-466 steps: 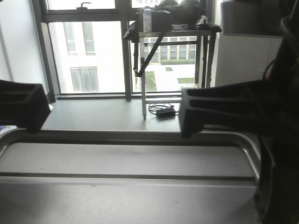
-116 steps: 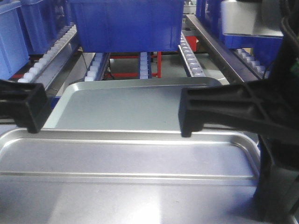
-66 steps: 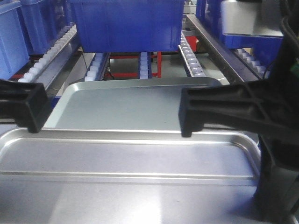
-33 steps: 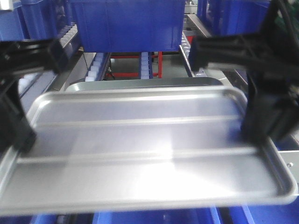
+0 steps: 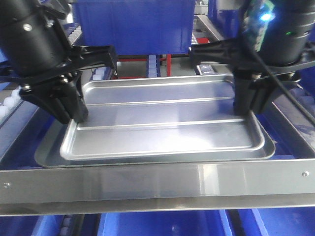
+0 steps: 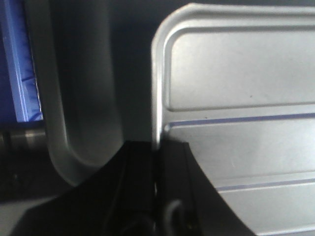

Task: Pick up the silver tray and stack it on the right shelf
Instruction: 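Move the silver tray forward over the grey tray with both grippers, then lower the silver tray onto the grey tray and open both grippers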

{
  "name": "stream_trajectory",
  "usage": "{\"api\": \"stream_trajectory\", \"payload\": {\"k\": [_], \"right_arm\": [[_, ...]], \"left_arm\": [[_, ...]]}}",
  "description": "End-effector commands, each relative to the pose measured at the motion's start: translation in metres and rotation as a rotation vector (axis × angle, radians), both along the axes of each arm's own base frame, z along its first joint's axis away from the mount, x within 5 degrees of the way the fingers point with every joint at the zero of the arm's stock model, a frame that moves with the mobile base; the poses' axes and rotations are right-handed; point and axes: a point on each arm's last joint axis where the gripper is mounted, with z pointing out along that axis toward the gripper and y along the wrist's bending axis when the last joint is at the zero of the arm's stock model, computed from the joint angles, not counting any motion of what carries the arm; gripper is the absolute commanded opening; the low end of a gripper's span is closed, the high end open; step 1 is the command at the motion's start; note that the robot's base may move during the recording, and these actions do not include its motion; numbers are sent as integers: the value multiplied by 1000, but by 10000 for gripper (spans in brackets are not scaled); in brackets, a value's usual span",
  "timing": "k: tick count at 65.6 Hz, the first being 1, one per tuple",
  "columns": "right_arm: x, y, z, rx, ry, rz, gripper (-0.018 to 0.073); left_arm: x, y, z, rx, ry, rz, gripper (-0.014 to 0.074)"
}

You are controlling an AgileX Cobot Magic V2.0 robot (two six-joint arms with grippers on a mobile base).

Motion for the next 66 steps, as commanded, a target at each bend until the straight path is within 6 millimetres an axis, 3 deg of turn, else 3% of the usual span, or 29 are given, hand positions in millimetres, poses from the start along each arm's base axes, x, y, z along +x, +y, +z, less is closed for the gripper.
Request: {"api": "stream_trajectory", "payload": {"k": [1,13,24,66], "right_arm": [[24,18,26,177,-187,36,58],[50,27,14,150,-188,61,58],[66,31,6,150,-188,49,58],[68,32,2,145,-177,48,58]], "left_arm": [[17,-18,26,-149,-116,-2,-92],[46,-23,16,-151,-125,33,-92],[52,-27,12,-153,-126,34,-92],[55,-27,12,-135,-163,18,-92]]}}
